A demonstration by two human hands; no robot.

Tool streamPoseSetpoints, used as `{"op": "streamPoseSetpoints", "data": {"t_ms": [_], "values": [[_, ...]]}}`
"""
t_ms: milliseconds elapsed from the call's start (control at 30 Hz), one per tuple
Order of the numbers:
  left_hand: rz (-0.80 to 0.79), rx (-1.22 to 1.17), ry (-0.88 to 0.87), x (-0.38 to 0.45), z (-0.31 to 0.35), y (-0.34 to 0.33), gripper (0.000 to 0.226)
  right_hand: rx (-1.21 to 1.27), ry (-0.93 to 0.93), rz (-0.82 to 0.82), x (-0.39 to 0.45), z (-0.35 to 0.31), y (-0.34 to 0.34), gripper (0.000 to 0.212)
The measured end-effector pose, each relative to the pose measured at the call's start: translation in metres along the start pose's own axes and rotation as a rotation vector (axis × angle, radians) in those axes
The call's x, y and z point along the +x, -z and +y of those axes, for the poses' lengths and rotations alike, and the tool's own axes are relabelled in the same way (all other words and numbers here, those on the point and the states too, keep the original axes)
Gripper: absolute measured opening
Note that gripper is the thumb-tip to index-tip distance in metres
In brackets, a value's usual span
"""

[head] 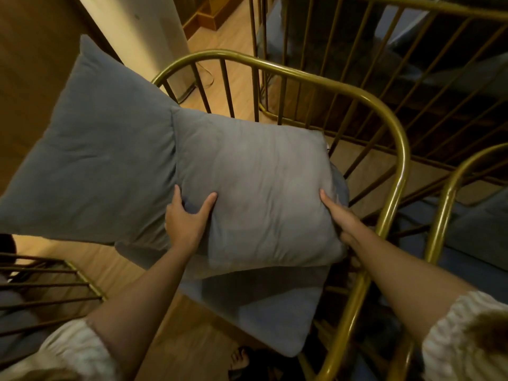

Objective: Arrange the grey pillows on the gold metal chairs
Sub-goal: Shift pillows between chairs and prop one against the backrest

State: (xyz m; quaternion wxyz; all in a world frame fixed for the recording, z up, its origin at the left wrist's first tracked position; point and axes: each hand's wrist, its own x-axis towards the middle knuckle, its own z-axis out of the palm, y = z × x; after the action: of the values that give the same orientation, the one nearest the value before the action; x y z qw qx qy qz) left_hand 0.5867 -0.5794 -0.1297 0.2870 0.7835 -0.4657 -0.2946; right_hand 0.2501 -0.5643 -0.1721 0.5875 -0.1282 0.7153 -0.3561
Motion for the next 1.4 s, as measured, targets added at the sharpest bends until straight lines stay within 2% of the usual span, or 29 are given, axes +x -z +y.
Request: {"op": "streamPoseSetpoints", "data": {"t_ms": [67,100,200,233,267,333,367,400,567,667,800,833,900,1000,1067,1133,1167,1233,1400], "values": [[0.026,0.018,-0.043,-0.002,0.010,0.017,0.103,0.035,-0.007,-0.058,-0.016,0.004,0.006,0.125],[0.030,0.025,-0.068,-0.003,0.017,0.027,0.098,0.067,-0.007,-0.085,-0.030,0.003,0.010,0.118],[0.039,0.037,-0.165,-0.007,0.038,0.056,0.079,0.168,0.003,-0.132,-0.071,0.000,0.021,0.059],[0.049,0.039,-0.189,-0.008,0.045,0.065,0.076,0.209,-0.002,-0.145,-0.080,-0.001,0.024,0.053],[0.061,0.039,-0.212,-0.010,0.052,0.075,0.074,0.246,0.011,-0.171,-0.095,-0.004,0.025,0.060],[0.090,0.037,-0.258,-0.015,0.069,0.097,0.078,0.272,0.050,-0.168,-0.122,-0.009,0.022,0.099],[0.099,0.033,-0.279,-0.016,0.077,0.109,0.080,0.302,0.062,-0.141,-0.131,-0.010,0.021,0.112],[0.102,0.025,-0.297,-0.017,0.084,0.118,0.082,0.328,0.083,-0.129,-0.140,-0.013,0.021,0.111],[0.058,-0.052,-0.399,-0.035,0.124,0.156,0.082,0.393,0.216,-0.065,-0.204,-0.036,0.030,0.059],[0.018,-0.095,-0.451,-0.062,0.148,0.156,0.075,0.385,0.277,0.004,-0.241,-0.040,0.057,0.068],[-0.072,-0.150,-0.523,-0.104,0.173,0.130,0.071,0.338,0.302,0.108,-0.292,-0.033,0.113,0.113],[-0.102,-0.166,-0.542,-0.118,0.181,0.119,0.070,0.323,0.299,0.142,-0.302,-0.028,0.131,0.116],[-0.156,-0.180,-0.570,-0.144,0.195,0.094,0.069,0.307,0.290,0.189,-0.320,-0.017,0.165,0.096],[-0.273,-0.194,-0.593,-0.193,0.217,0.048,0.085,0.391,0.281,0.350,-0.340,0.008,0.229,0.065],[-0.366,-0.223,-0.624,-0.226,0.227,0.018,0.089,0.419,0.298,0.437,-0.352,0.024,0.268,0.071],[-0.454,-0.237,-0.654,-0.262,0.236,-0.014,0.086,0.439,0.300,0.519,-0.363,0.043,0.306,0.092],[-0.489,-0.241,-0.664,-0.280,0.239,-0.029,0.085,0.462,0.308,0.551,-0.367,0.051,0.326,0.089],[-0.532,-0.237,-0.667,-0.311,0.242,-0.059,0.086,0.480,0.316,0.598,-0.372,0.068,0.362,0.068],[-0.572,-0.198,-0.630,-0.390,0.238,-0.131,0.094,0.460,0.268,0.755,-0.374,0.111,0.446,0.059]]}}
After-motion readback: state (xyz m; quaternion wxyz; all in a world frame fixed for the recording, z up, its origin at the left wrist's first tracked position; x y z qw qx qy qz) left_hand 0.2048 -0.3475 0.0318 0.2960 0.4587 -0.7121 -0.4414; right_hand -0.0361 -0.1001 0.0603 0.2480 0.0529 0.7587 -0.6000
